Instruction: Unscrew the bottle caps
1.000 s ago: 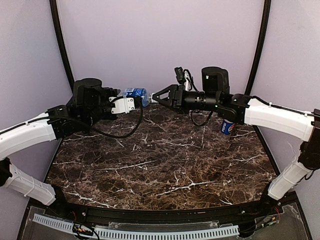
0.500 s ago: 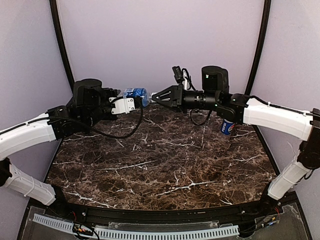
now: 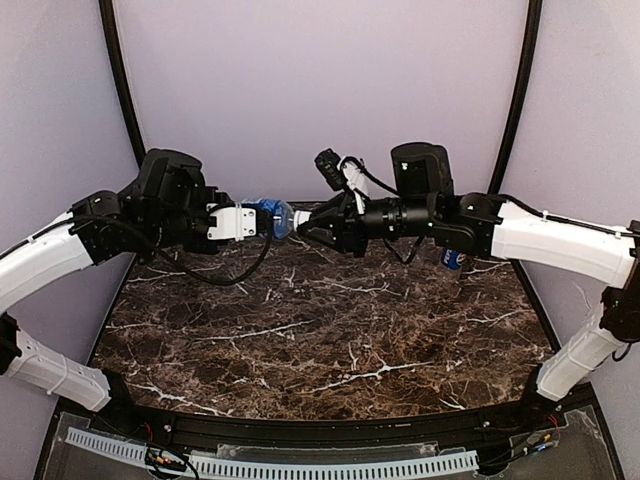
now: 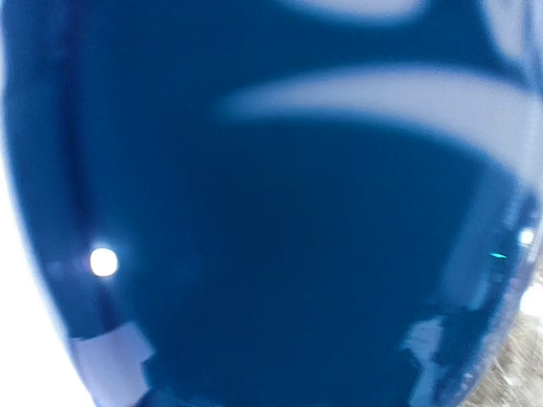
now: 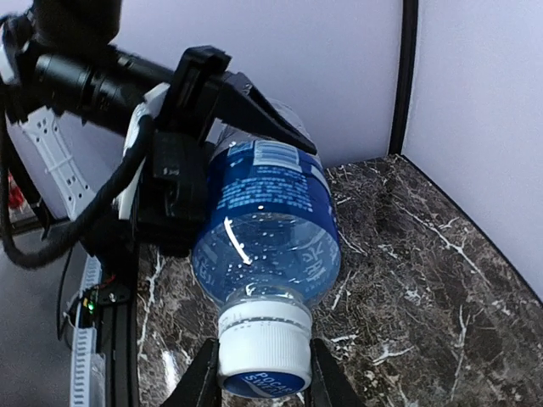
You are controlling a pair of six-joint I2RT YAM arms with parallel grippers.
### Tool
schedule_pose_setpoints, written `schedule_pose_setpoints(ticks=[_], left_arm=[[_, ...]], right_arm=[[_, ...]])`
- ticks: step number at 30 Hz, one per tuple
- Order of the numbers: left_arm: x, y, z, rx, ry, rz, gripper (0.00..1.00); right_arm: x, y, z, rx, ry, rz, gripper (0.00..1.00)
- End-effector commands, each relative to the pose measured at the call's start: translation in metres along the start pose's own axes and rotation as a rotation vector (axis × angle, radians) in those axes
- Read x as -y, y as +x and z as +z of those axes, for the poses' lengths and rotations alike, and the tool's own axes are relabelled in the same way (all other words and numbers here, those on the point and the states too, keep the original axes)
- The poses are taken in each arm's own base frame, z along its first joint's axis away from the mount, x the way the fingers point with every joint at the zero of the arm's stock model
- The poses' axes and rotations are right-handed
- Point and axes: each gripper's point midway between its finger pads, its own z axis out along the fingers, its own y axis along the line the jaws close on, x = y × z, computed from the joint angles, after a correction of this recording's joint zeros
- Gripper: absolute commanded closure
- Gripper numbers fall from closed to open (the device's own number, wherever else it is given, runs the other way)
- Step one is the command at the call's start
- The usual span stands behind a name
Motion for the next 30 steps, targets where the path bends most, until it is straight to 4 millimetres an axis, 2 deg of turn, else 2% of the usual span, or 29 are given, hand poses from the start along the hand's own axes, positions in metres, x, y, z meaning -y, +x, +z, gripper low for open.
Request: schedule_pose_setpoints(ticks=[1,4,7,14,18,21,24,26,27,30], left_arm=[[0.067,-0.019,-0.030,0.100,0.422,-0.039,0.96],[0.075,-0.027,-0.040,0.140,0.503,-0.076,0.96],[0.075,-0.028,-0.043,0.148,0.514,-0.077,0.96],[0.071,-0.034,-0.045,0.168,0.524,-0.098,0.97],[0.066,-0.033,-0.044,0.164,0.497,-0.106,0.97],[0.066,-0.026,-0.040,0.133,0.466,-0.096,0.97],[0.057,-0.024,-0.033,0.117,0.400,-0.098,0.97],[0.049,-0.023,-0.027,0.107,0.347,-0.112,0.97],[0.046,-0.021,-0.024,0.091,0.324,-0.118,0.97],[0.027,-0.020,-0.014,0.075,0.210,-0.147,0.97]], right_arm=[[-0.068,0.012,-0.003,0.027,-0.174,-0.554,1.00],[-0.081,0.024,0.001,0.008,-0.168,-0.766,1.00],[-0.080,0.030,0.006,-0.022,-0.115,-0.917,1.00],[-0.067,0.030,0.013,-0.069,-0.015,-1.052,1.00],[-0.064,0.016,0.006,-0.030,0.047,-1.017,0.62],[-0.065,0.003,-0.005,0.014,0.074,-0.927,0.36],[-0.061,-0.009,-0.021,0.055,0.130,-0.854,0.21],[-0.059,-0.009,-0.032,0.068,0.150,-0.797,0.06],[-0.058,-0.009,-0.037,0.073,0.152,-0.765,0.02],[-0.056,-0.005,-0.048,0.078,0.126,-0.638,0.01]])
